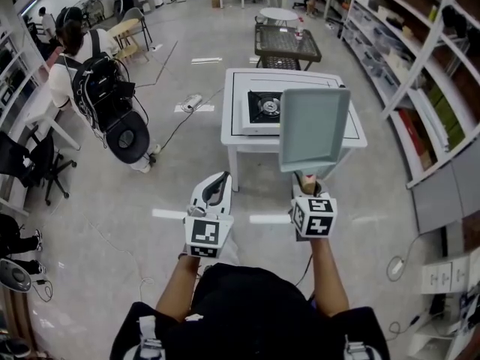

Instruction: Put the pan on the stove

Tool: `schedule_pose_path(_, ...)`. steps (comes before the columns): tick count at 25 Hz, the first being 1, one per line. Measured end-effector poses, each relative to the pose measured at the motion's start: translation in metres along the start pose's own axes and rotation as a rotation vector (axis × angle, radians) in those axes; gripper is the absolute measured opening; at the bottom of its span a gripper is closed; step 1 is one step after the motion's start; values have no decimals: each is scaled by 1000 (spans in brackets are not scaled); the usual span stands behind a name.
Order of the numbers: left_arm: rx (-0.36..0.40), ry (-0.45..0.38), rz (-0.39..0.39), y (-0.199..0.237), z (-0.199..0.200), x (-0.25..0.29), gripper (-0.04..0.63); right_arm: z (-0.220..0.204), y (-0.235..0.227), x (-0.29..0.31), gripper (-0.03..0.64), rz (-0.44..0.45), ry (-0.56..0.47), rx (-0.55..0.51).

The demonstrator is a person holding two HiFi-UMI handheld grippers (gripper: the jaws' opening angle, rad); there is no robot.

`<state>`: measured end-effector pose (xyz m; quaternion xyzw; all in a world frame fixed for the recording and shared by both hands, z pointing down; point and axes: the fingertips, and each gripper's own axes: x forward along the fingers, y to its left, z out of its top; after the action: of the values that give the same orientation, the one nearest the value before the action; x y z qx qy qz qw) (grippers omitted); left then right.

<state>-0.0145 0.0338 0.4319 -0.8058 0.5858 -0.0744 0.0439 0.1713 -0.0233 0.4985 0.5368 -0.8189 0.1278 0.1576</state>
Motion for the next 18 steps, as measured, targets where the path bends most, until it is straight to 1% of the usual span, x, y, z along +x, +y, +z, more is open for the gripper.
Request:
schedule_pose_path(7,-36,-2,-10,49,-2,52,21,25,0,62,110,-20,24,2)
schedule_pose_path(15,-28,18,-44,116,2,102,21,55,17,129,110,-51,53,17)
schedule_pose_path(18,-47,14,-66,139,-8,117,21,61,25,153,110,-65,67,25)
